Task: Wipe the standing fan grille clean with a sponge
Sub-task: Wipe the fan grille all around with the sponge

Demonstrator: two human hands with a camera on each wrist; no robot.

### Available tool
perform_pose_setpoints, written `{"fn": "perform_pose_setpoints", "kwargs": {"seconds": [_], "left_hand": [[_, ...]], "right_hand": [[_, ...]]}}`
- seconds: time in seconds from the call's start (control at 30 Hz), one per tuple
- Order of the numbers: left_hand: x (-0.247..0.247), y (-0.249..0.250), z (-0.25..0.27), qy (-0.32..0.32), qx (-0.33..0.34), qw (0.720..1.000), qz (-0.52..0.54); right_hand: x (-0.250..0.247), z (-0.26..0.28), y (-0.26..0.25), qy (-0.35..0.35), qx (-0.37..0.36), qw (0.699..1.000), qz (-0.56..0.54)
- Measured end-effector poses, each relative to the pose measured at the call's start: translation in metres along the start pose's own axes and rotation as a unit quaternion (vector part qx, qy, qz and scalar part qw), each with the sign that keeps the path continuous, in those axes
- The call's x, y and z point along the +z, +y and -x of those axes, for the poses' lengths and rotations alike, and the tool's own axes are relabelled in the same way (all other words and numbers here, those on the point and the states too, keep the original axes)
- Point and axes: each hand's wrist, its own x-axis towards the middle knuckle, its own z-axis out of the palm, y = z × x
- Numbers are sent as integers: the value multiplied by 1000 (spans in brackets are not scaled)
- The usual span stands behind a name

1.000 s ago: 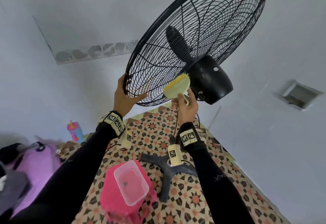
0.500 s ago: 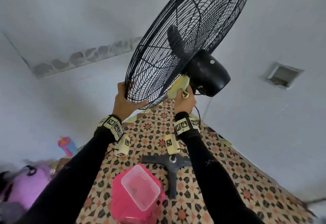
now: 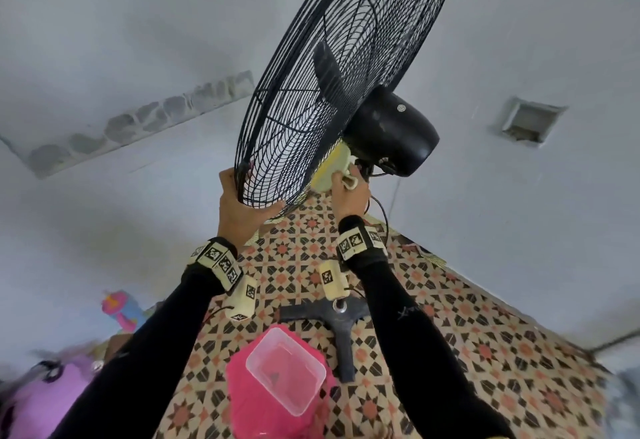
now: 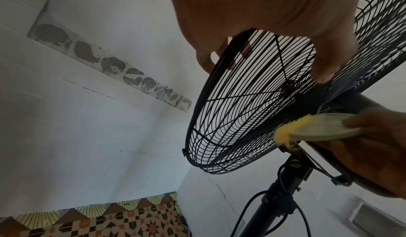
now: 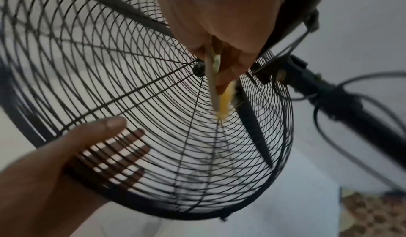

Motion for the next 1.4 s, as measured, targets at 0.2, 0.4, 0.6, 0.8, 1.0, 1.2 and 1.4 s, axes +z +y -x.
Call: {"fn": "perform_pose_setpoints", "kwargs": {"seconds": [0.2, 0.4, 0.6, 0.8, 1.0, 1.2, 1.4], "left_hand": [[4, 1, 4, 2, 5, 1000, 14], [1, -4, 2, 21, -11, 1000, 1], [14, -5, 9, 60, -34, 998, -7], [17, -15, 20, 100, -87, 991, -14], [47, 0, 27, 188, -118, 975, -3], [58, -6, 33, 228, -140, 962, -51], [51, -3, 31, 228, -150, 959, -74]], "right_hand": [[-16, -7, 2, 32, 31, 997, -57], [9, 31, 25, -58, 68, 994, -61], [-7, 17, 18, 44, 83, 977, -192], [-12, 38, 28, -98, 128, 945, -284], [-37, 13, 42, -255, 210, 892, -310], [-51, -18, 44, -419, 247, 862, -146], [-43, -26, 38, -282, 74, 956, -18]]}}
